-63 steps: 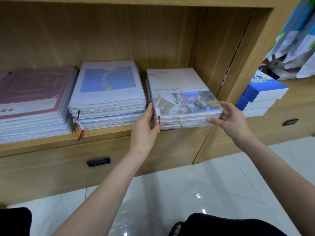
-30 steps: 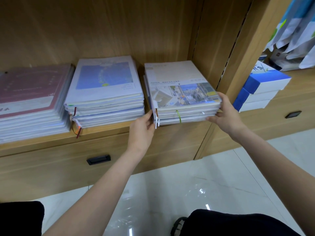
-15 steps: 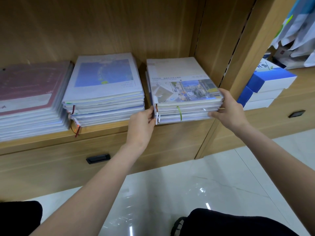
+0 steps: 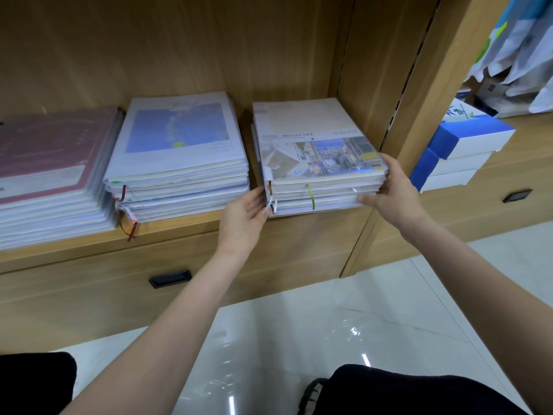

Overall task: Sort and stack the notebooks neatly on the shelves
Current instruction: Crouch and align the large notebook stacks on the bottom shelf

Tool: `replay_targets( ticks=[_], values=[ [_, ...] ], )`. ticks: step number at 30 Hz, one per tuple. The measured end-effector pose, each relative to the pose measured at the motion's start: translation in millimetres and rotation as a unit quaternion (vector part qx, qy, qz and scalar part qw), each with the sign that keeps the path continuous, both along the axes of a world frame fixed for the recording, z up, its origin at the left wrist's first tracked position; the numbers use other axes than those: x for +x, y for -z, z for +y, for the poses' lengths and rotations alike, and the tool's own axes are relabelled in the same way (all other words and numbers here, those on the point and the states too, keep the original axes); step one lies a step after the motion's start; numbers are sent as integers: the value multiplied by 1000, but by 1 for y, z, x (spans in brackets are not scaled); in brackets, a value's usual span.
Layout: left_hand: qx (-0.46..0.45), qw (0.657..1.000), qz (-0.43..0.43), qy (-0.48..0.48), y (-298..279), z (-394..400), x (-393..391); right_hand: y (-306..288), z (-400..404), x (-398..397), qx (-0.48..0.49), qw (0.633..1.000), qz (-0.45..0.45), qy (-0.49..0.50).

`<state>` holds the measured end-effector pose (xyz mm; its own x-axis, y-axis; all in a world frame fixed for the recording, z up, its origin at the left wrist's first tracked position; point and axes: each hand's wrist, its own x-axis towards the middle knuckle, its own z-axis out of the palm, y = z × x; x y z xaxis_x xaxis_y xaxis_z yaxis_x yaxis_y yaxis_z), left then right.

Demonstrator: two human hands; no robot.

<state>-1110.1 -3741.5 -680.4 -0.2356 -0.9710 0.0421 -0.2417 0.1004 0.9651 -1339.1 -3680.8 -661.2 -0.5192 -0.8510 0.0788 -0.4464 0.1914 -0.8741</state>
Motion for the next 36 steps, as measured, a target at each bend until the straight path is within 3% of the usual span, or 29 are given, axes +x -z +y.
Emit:
replay_targets(
  ticks=[15,21,30,36],
  values=[
    [-65,995,-54,-56,0,-8,-7,-15,-9,-6,100,980,167,-42],
    [-72,992,-106,-12,-4,-3,-2,-16,-8,-5,97,978,181,-40],
    [-125,979,-155,-44,-7,-8,-4,-18,-15,-8,107,976,183,-47],
    [-129,981,-143,-35,0,-1,-7,-13,-16,-7,106,978,177,-38]
  ],
)
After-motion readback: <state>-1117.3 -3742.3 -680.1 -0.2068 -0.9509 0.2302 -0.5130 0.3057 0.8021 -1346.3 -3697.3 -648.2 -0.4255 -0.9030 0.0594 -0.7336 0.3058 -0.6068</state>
